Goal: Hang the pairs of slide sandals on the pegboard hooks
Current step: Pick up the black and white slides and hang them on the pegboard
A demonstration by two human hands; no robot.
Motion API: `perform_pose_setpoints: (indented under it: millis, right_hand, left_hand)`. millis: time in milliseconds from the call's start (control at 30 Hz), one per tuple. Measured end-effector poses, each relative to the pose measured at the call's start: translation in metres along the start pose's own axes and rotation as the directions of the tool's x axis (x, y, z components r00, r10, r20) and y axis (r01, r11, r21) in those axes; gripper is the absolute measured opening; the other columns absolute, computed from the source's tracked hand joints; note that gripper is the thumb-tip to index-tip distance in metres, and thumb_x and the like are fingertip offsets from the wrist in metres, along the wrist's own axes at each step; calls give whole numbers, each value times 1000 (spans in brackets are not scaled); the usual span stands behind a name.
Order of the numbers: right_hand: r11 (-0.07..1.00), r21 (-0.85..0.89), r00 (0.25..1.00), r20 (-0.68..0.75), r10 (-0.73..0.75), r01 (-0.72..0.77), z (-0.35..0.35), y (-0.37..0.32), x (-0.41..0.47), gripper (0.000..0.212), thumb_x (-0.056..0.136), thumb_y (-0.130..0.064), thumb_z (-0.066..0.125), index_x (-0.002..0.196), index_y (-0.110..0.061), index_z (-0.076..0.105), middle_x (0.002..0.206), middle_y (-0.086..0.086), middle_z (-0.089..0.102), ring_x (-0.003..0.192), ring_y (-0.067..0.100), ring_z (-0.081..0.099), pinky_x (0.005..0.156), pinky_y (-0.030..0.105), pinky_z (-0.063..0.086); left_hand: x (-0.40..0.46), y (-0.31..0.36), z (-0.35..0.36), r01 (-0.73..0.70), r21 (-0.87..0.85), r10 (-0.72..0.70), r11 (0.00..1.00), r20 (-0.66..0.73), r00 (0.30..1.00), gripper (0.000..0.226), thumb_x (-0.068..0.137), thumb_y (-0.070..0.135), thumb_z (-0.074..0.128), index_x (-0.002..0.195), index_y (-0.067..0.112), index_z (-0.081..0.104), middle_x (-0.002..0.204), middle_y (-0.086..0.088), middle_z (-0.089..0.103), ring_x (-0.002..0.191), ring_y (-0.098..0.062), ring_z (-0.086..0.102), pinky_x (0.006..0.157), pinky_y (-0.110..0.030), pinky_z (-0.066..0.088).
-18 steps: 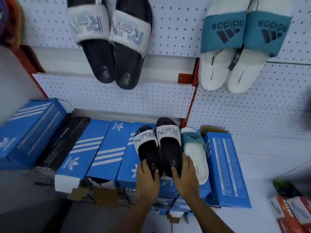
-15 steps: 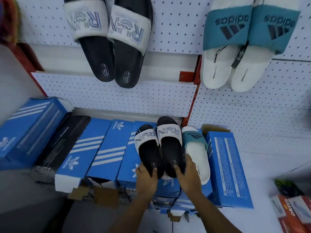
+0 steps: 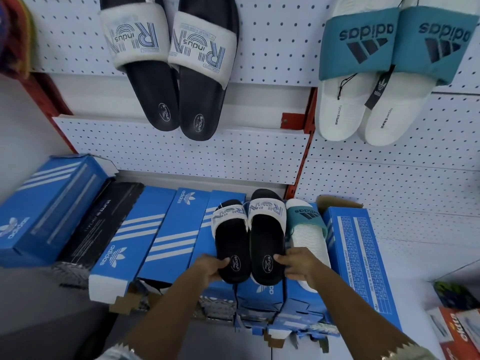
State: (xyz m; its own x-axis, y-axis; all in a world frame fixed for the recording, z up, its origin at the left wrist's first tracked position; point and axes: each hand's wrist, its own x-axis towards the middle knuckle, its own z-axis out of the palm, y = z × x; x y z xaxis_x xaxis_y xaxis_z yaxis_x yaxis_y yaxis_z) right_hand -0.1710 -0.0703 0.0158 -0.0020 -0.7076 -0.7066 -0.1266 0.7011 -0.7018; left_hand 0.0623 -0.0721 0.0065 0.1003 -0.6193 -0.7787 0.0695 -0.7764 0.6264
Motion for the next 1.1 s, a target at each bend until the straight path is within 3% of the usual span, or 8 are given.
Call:
perform_pose_setpoints:
  millis: [167,233,433,533,667,800,933,1100]
  right_hand:
    - [994,97,999,7,-50,49,11,6,-16,38,82,-4,71,118,1,59,107,15,69,87,28,69,62,31,58]
    - [986,128,994,-5,-108,108,17,2,-25,38,82,-2,69,119,0,59,103,15,69,98,39,68,80,43,58]
    - [915,188,930,29,-367,356,40,-42,-67,31,87,-9,66,116,-14,60,103,0,71,95,19,67,83,34,52]
    - [843,222,860,36,-510,490,54,-77,-91,22,88,-9,63,106,-21,61,99,-2,71,92,14,66,81,31,53]
    - [742,228,761,10,-649,630,68,-120,-118,23,89,-11,63,110,-20,60,102,3,71,95,15,67,75,27,55]
    - [655,238,676,-12,-737,717,83,-163,-140,23,89,-13,63,110,-22,61,110,9,67,104,21,65,75,25,56]
    - [588,231,607,-18,-794,775,98,-205,-160,27,88,-15,65,113,-22,60,109,6,66,103,20,65,81,31,55]
    - [573,231,589,0,-808,786,113,-237,-169,23,88,-13,65,110,-20,60,89,-3,65,92,18,65,71,24,54]
  left_hand:
    - [-20,-15,-14,-157,-86,154,984,-32,987,22,86,-5,61,107,-8,55,126,-28,57,103,-36,58,87,-44,49]
    - [-31,-20,-21,-273,-114,265,955,-80,961,10,86,-4,63,93,0,58,121,-27,59,102,-37,59,85,-43,49]
    - [-81,4,-44,-605,-189,590,773,-136,796,17,88,-1,61,102,7,57,97,-8,67,91,-23,65,67,-22,57]
    - [-109,31,-56,-709,-206,686,674,-182,705,16,88,0,61,101,10,57,96,-4,67,92,-20,65,87,-38,52]
    - [-142,66,-66,-819,-249,767,517,-290,572,19,87,0,62,100,13,57,94,0,67,88,-10,65,89,-32,52]
    - [-170,100,-76,-895,-278,793,349,-421,440,26,86,1,63,104,18,55,92,8,63,80,4,65,70,-10,54]
    - [-190,132,-90,-923,-274,807,271,-458,373,27,87,6,63,108,21,55,95,7,64,93,-10,62,84,-22,50]
    - [-192,164,-110,-942,-214,830,258,-450,330,31,87,4,63,118,6,58,107,-9,67,100,-20,64,76,-13,56]
